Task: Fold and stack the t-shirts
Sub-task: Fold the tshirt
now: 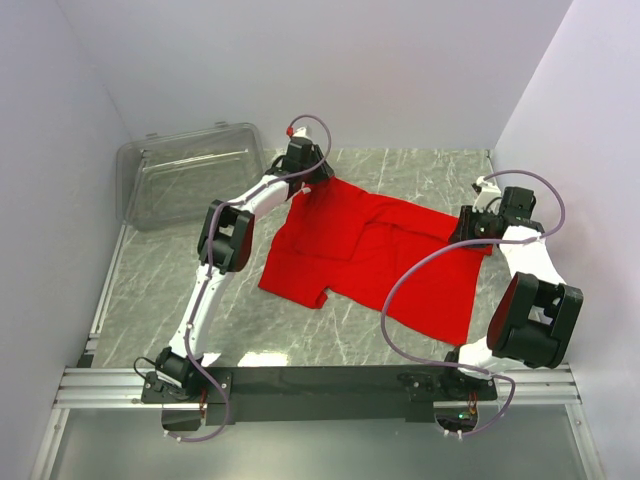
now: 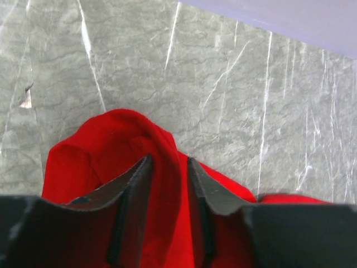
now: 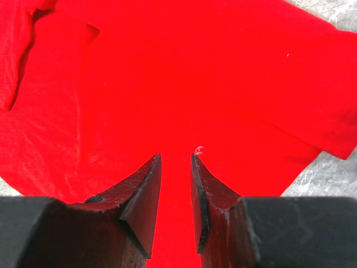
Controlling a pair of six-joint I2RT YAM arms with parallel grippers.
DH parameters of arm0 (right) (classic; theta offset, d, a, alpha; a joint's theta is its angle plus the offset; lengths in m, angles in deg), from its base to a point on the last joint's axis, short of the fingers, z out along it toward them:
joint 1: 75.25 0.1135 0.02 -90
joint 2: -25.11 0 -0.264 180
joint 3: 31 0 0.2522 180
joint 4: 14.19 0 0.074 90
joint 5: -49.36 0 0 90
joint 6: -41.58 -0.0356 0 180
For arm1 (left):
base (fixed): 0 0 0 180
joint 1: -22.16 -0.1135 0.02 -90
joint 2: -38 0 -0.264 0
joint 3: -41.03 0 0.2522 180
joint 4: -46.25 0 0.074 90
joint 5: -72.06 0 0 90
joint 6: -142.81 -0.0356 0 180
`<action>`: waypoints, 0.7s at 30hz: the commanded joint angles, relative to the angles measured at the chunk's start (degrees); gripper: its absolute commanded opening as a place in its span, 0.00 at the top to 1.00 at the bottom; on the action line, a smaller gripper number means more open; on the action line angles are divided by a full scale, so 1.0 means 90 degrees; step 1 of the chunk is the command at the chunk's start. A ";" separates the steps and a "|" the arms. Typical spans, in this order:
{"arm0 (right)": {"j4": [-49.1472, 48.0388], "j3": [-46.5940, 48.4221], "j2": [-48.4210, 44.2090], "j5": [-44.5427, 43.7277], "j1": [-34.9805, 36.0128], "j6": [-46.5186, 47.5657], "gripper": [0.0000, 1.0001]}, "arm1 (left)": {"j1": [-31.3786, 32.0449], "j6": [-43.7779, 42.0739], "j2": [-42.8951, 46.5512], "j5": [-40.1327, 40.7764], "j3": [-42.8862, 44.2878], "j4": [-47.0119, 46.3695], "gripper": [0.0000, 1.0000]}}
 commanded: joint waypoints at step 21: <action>-0.0105 0.0161 -0.0064 0.0133 -0.0133 -0.0046 0.65 | 0.0136 -0.0472 0.0223 0.1046 0.0571 0.0292 0.60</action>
